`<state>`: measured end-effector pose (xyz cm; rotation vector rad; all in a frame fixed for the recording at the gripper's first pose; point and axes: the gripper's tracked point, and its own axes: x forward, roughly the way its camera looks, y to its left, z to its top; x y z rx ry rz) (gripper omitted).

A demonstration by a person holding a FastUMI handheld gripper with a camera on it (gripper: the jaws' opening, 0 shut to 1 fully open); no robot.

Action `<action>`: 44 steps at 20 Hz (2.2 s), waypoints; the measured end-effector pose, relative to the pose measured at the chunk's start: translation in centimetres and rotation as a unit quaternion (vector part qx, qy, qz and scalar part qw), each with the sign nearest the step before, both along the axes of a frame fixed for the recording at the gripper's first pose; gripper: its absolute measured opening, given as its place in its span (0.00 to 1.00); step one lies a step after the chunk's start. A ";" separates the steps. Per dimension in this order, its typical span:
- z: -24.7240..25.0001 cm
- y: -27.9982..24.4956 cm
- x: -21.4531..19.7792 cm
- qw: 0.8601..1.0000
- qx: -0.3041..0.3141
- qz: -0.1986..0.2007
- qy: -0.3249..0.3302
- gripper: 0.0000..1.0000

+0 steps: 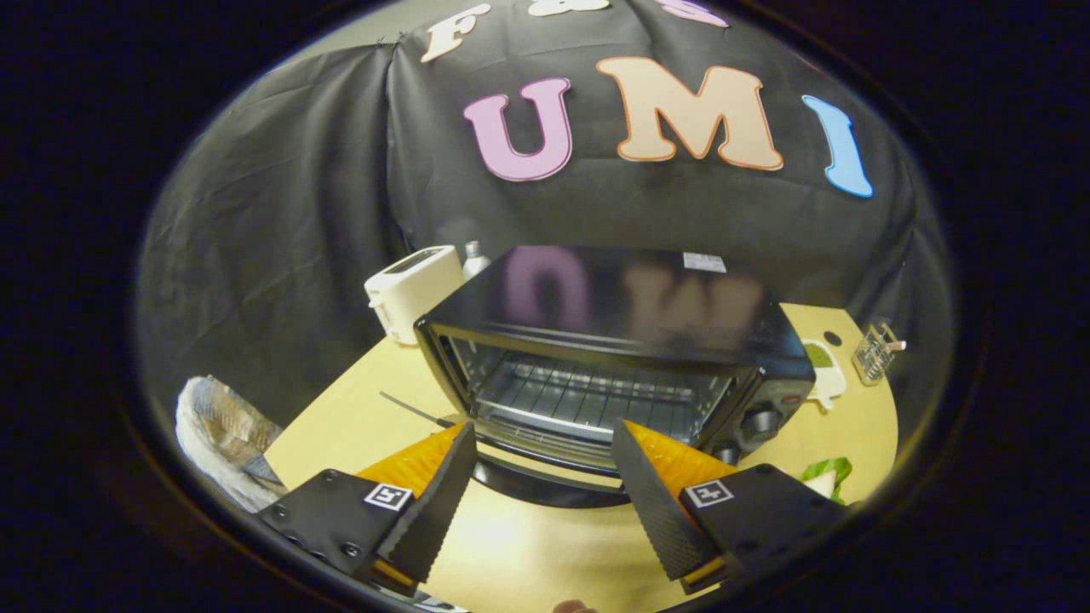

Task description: Open the toaster oven, put the food inside, and close the toaster oven door.

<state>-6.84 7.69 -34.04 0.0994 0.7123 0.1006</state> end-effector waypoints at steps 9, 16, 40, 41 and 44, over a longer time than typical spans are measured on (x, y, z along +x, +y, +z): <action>-5.3 1.7 -5.4 0.996 0.006 0.040 0.079 1.00; -8.7 1.7 -7.4 0.991 -0.005 0.051 0.123 1.00; -12.2 0.3 -9.4 0.987 -0.013 0.071 0.146 0.96; -12.0 0.2 -9.5 0.987 -0.008 0.069 0.144 0.96; -11.0 -0.6 -9.1 0.991 -0.010 0.064 0.119 0.95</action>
